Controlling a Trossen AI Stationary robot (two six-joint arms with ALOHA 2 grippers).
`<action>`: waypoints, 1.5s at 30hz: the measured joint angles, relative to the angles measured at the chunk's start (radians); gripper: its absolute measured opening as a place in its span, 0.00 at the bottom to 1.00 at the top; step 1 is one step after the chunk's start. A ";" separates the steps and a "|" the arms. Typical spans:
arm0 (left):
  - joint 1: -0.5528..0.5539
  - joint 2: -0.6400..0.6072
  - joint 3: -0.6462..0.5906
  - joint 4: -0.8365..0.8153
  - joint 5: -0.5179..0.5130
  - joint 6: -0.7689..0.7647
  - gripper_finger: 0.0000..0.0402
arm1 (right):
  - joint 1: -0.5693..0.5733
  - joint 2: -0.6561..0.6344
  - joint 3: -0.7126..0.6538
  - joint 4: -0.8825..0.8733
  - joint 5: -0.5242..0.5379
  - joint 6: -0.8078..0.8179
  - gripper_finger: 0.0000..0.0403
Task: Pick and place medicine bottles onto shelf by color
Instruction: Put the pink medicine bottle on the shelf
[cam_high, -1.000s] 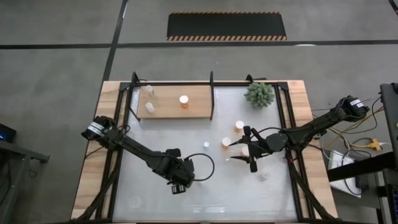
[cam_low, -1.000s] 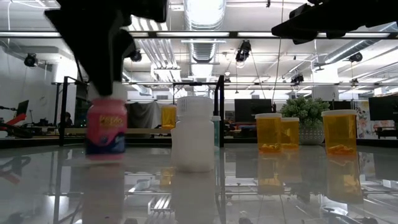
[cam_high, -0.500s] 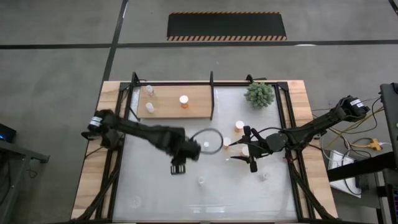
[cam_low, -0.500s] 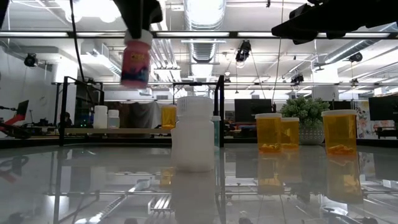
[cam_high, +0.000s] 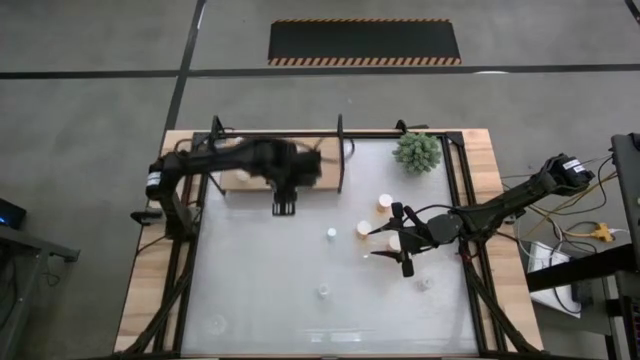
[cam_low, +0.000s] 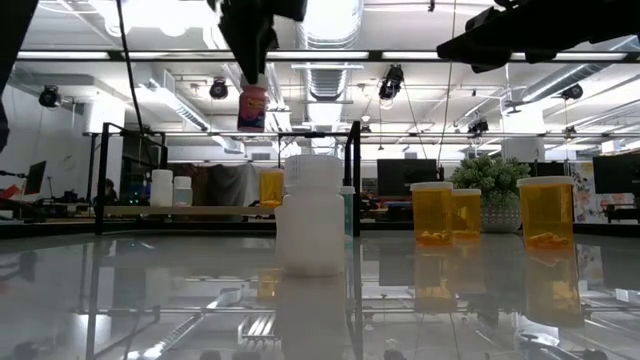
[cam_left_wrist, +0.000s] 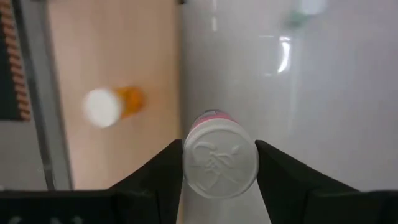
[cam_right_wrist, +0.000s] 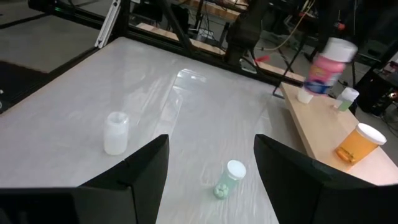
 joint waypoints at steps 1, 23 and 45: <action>0.027 -0.003 0.000 0.000 0.001 0.012 0.39 | 0.000 0.000 -0.001 0.000 0.000 0.000 0.56; 0.552 -0.005 -0.200 0.244 0.037 -0.094 0.39 | 0.000 0.000 -0.013 0.000 -0.004 0.041 0.56; 0.581 -0.007 -0.374 0.404 0.032 0.205 0.39 | 0.000 0.000 -0.018 0.000 -0.008 0.064 0.56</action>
